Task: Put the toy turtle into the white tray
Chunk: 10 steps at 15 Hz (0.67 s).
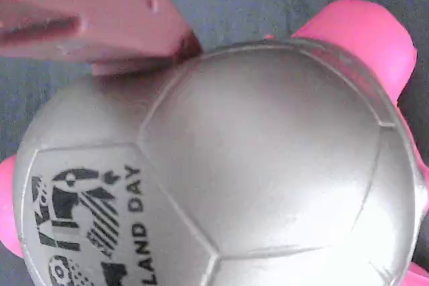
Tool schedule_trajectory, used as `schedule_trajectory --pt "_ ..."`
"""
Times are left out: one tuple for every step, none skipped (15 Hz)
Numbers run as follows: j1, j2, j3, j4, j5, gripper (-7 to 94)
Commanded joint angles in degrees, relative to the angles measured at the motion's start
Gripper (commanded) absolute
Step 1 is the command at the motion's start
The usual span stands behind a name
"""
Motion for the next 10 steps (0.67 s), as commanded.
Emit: schedule_trajectory --pt "-1.7 7.0 -4.1 6.9 3.2 -1" --pt "-2.3 8.7 -5.9 9.4 4.9 -1" --pt "-2.8 10.5 -7.6 12.0 6.6 -1" --pt "-3.4 12.5 -9.3 14.4 8.6 -1" --pt "-4.1 14.5 -10.8 17.2 10.5 -1" --pt "-4.9 16.5 -12.3 19.6 12.5 -1" --pt "-5.5 18.5 -13.7 21.9 14.2 -1" --pt "-6.2 20.3 -15.0 23.7 15.8 -1" --pt "-6.8 21.9 -16.2 24.7 18.2 -1" --pt "-7.8 22.5 -18.3 25.4 21.4 -1"
